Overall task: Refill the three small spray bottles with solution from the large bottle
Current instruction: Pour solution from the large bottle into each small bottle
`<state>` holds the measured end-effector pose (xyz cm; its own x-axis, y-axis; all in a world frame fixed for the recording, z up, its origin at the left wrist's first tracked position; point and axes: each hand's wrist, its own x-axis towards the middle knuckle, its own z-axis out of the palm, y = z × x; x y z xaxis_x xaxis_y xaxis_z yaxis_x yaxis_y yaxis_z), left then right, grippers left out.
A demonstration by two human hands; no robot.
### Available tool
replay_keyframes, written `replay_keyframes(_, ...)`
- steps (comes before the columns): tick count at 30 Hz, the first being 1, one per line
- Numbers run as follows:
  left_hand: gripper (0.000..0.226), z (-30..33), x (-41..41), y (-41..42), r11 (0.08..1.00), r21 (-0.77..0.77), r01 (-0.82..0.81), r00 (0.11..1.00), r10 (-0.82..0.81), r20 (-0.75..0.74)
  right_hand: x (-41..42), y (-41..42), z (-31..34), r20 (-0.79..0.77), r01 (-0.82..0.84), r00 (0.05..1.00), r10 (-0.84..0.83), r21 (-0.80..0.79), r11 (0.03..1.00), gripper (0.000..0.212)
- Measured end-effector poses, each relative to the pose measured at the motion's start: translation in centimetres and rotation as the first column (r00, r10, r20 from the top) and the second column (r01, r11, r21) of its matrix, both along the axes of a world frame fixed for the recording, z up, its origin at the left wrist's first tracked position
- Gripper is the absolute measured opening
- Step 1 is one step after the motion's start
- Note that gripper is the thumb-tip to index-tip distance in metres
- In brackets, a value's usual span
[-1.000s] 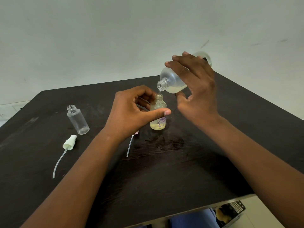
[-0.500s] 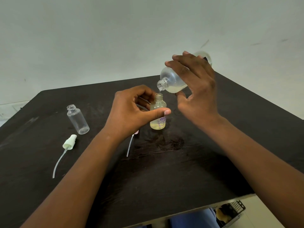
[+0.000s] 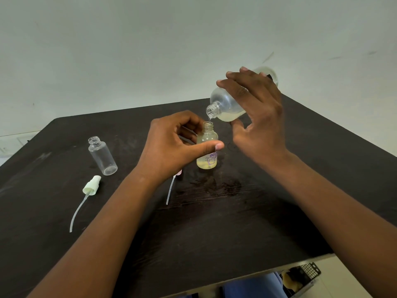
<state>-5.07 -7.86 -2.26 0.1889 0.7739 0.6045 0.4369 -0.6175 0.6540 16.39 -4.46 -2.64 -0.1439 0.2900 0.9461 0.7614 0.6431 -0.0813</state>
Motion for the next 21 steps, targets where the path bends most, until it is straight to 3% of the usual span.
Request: replay_keyframes(21, 0.045, 0.02, 0.02, -0.05, 1.000, 0.000, 0.003, 1.000, -0.003, 0.000, 0.02, -0.03, -0.02, 0.001, 0.005, 1.000, -0.005, -0.005, 1.000, 0.071)
